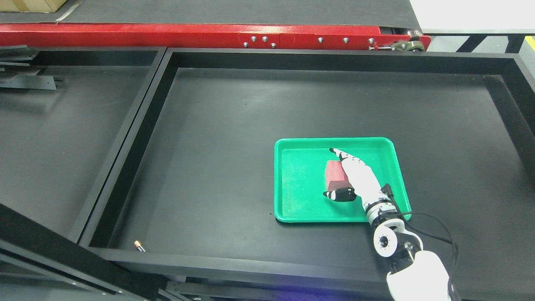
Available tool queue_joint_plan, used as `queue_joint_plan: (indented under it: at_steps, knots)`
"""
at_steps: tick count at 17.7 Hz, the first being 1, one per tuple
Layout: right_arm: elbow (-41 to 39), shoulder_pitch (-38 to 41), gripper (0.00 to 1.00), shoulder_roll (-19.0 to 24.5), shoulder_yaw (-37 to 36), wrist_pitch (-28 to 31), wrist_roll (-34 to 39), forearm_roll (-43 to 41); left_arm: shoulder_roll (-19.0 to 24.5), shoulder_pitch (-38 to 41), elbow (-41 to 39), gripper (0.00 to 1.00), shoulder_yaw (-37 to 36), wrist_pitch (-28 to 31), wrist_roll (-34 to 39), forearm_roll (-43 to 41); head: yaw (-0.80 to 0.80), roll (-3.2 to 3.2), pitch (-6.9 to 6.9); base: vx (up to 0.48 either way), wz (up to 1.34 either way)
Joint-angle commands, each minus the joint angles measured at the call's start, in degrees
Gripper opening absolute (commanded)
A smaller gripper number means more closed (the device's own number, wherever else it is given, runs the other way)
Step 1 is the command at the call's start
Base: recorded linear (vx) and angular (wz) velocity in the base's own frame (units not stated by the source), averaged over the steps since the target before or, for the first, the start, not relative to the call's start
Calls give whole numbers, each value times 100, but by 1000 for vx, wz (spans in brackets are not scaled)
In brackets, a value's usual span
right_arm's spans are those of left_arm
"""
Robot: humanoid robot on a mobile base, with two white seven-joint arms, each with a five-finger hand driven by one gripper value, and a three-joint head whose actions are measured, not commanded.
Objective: Pick pink block from left shelf to tray
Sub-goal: 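Close the right hand fingers around the pink block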
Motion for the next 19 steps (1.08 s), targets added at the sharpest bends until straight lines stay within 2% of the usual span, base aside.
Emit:
queue_joint_plan:
  at_steps: [1,8,14,16,19]
  knots:
    - [195,-23,96,-100,-41,47,-80,0,100,114,-100,100,0,3,1,0,0,0,0,0,0]
    - [282,-32,90,-100,12,47,-27,0,100,114,-100,100,0,3,1,0,0,0,0,0,0]
    - [352,-32,76,-100,21,38,17,-18,100,114,-100,100,0,3,1,0,0,0,0,2,0]
    - [361,-32,63,-100,21,38,25,-27,100,114,-100,100,0,3,1,0,0,0,0,6,0]
    - [361,-32,37,-100,12,38,25,-70,100,114,-100,100,0,3,1,0,0,0,0,4,0]
